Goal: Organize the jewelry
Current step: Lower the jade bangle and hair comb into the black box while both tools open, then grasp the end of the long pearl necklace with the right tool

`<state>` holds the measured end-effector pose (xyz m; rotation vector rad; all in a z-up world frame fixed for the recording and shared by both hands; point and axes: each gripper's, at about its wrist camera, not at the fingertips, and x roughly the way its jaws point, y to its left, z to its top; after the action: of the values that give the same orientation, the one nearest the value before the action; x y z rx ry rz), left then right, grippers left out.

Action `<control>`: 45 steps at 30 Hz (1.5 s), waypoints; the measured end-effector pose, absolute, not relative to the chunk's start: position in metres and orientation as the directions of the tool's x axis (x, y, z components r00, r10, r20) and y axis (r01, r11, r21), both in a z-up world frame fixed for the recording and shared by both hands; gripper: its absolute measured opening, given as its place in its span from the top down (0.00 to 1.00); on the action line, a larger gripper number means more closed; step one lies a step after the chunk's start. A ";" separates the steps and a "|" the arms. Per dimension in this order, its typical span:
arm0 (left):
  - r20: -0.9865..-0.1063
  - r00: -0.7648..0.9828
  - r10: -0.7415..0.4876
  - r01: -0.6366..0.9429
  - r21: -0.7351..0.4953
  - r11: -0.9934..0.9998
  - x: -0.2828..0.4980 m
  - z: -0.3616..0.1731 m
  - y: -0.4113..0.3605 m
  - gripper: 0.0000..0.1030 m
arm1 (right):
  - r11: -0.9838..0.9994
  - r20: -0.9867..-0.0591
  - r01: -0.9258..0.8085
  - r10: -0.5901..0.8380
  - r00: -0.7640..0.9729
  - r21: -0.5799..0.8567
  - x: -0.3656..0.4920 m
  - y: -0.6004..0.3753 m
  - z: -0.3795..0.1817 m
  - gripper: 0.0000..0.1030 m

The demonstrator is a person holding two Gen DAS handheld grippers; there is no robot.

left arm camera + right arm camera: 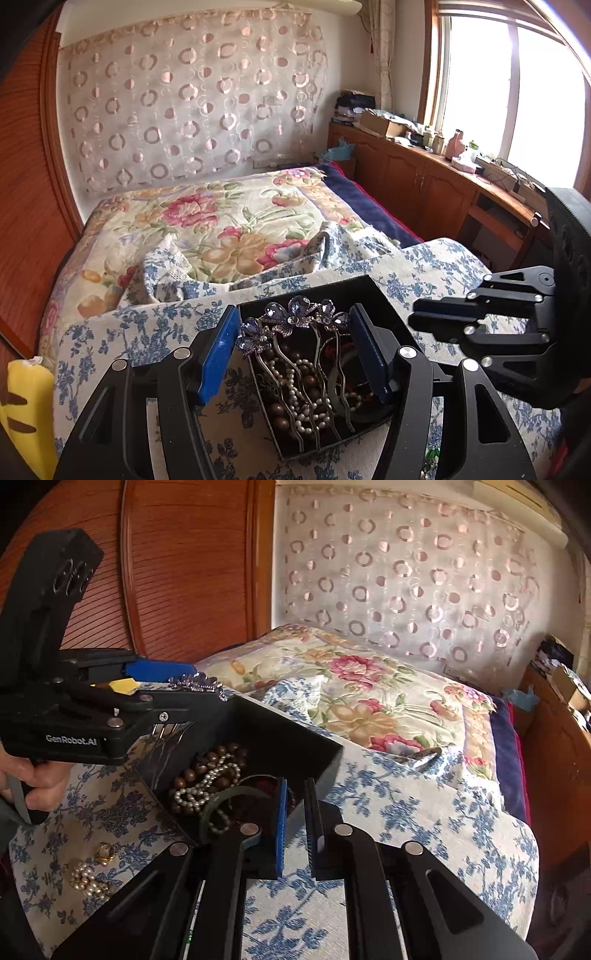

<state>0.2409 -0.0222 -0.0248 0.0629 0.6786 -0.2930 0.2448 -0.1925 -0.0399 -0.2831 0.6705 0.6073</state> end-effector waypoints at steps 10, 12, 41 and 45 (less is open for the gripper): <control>-0.665 0.709 -0.236 0.287 -0.033 0.957 0.253 -0.038 -0.029 0.43 | 0.807 -0.657 -0.589 0.421 0.625 -0.044 0.240 -0.205 -0.045 0.88; -0.664 0.710 -0.233 0.287 -0.029 0.957 0.252 -0.037 -0.030 0.43 | 0.809 -0.655 -0.586 0.419 0.628 -0.044 0.237 -0.206 -0.045 0.88; -0.688 0.683 -0.246 0.279 -0.066 0.958 0.101 -0.066 0.003 0.42 | 0.827 -0.682 -0.563 0.418 0.600 0.012 0.118 -0.213 -0.074 0.88; -0.706 0.666 -0.240 0.263 -0.079 0.962 0.086 -0.078 0.009 0.42 | 0.824 -0.693 -0.567 0.421 0.586 0.021 0.107 -0.215 -0.080 0.88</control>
<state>0.0857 0.0091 -0.0784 0.0310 0.7925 -0.2841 0.1073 -0.2154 -0.0804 -0.2113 0.7479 0.5807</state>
